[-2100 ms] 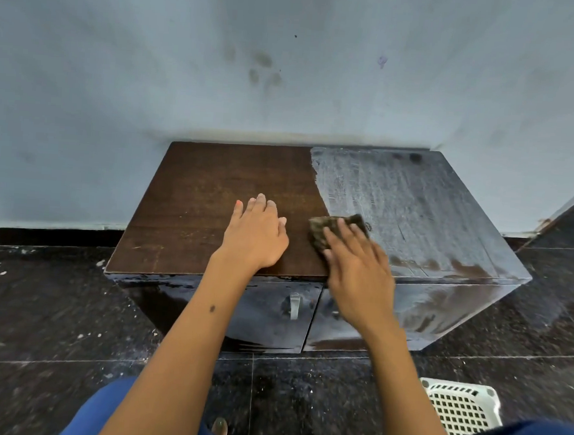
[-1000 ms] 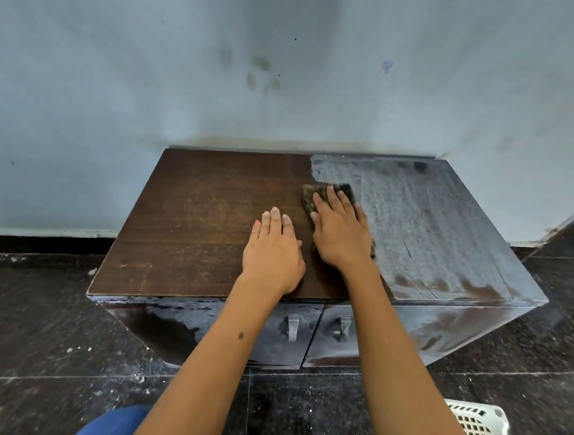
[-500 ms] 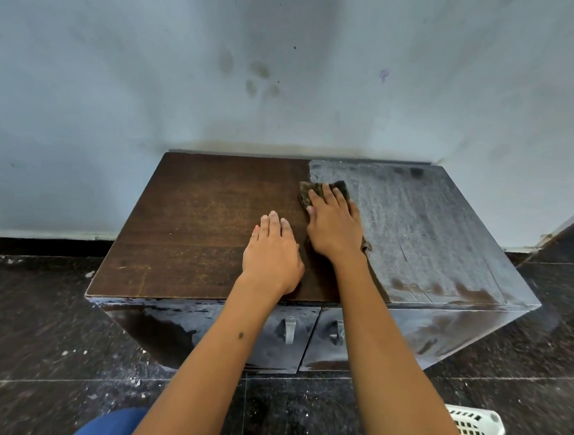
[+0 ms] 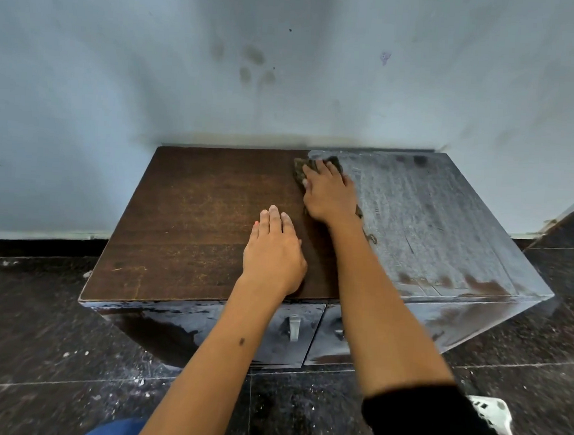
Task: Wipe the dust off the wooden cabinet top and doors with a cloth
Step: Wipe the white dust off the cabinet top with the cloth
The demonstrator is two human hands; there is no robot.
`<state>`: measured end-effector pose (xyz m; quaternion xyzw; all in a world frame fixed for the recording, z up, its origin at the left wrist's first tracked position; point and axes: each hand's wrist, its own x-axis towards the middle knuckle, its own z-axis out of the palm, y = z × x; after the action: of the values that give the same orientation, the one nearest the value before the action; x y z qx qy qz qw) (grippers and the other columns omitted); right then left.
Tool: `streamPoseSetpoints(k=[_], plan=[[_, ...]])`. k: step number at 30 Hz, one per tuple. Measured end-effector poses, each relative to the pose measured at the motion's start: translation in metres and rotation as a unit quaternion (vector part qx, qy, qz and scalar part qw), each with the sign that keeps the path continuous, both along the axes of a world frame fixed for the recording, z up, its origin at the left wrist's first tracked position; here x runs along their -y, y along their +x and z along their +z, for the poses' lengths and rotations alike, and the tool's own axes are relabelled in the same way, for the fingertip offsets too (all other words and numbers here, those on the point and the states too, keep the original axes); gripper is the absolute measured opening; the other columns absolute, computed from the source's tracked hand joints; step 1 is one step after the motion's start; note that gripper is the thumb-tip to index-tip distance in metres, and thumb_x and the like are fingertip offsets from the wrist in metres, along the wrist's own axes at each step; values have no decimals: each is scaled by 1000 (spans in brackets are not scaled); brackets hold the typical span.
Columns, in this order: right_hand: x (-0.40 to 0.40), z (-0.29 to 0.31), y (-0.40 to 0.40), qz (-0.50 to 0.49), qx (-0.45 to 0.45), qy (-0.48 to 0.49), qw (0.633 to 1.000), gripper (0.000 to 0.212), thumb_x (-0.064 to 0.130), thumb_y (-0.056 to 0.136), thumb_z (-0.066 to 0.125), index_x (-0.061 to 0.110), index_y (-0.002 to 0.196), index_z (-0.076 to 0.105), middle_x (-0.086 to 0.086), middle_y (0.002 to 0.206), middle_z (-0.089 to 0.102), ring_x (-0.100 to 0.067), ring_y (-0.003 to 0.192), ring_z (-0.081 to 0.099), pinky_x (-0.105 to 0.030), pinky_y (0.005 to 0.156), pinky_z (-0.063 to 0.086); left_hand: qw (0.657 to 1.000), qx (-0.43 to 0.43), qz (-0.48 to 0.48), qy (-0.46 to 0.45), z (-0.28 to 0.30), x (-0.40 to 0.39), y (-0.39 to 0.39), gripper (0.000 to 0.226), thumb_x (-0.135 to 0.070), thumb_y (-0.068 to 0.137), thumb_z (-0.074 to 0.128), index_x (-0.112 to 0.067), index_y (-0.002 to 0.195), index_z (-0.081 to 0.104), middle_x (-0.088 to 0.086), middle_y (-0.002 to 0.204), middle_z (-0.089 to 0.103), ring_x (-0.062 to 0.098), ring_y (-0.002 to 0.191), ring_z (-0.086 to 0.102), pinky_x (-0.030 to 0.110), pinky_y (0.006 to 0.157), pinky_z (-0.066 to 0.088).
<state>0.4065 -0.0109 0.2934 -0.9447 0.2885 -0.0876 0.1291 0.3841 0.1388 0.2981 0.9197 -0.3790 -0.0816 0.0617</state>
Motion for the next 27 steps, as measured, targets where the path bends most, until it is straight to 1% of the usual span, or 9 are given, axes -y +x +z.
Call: streamPoseSetpoints(k=[2,4,9,11,14,19,22,24,27], plan=[[12,1,15,9,-15,-4,1000,46,26,101,31,24,147,29,0,158,16,-20,146,10,-44,117,10,1000,-4,3,1,1,1,0,56,-24,101,25,1,148,6,21,156,-1,32,145,-1,40,119,6],[10,0,12,5,-7,-8,1000,46,25,100,33,24,146,30,-1,158,17,-20,145,11,-43,117,11,1000,-8,3,1,0,1,1,56,-24,101,24,1,148,5,21,156,-2,31,145,-2,39,119,6],[-27,-19,-45,-37,70,-28,996,43,27,100,34,25,143,37,1,156,23,-18,144,15,-43,115,13,1000,2,-11,-12,-3,-3,2,57,-26,102,24,1,148,5,21,156,-2,31,145,-2,38,119,5],[-33,-24,-56,-42,78,-35,995,42,26,100,33,25,141,39,1,155,25,-18,144,16,-43,115,13,1000,10,-13,-16,-5,-4,2,57,-27,102,23,1,148,5,21,156,-2,31,145,-1,38,119,6],[-19,-14,-30,-43,63,-10,997,41,25,100,35,25,142,39,0,155,24,-19,144,15,-44,115,13,1000,14,-12,-15,-7,-3,2,57,-27,102,22,0,148,4,21,156,-2,31,145,-1,38,119,6],[25,2,40,-16,0,1,1000,45,21,100,36,22,145,33,-3,157,17,-23,145,11,-48,116,11,1000,14,-3,-12,-6,-2,0,56,-27,102,22,0,148,4,21,156,-2,31,145,-1,38,118,5],[29,6,65,-18,-8,-8,1000,43,18,97,39,17,140,41,-7,154,24,-27,142,18,-51,114,14,1000,8,2,-8,-5,0,-2,57,-25,101,22,1,148,2,22,156,-3,32,145,-2,39,118,5],[19,6,75,17,-2,-36,999,40,17,97,41,17,137,45,-7,150,31,-27,139,25,-51,111,19,1000,5,4,-5,-4,1,-2,58,-25,101,24,1,148,1,22,156,-3,32,145,-2,39,118,4],[14,5,81,81,-16,-47,995,45,18,98,41,22,142,39,-3,153,27,-26,140,23,-50,110,21,1000,7,4,-4,-4,1,-1,58,-25,101,23,1,148,1,21,156,-4,31,145,-3,39,118,4]])
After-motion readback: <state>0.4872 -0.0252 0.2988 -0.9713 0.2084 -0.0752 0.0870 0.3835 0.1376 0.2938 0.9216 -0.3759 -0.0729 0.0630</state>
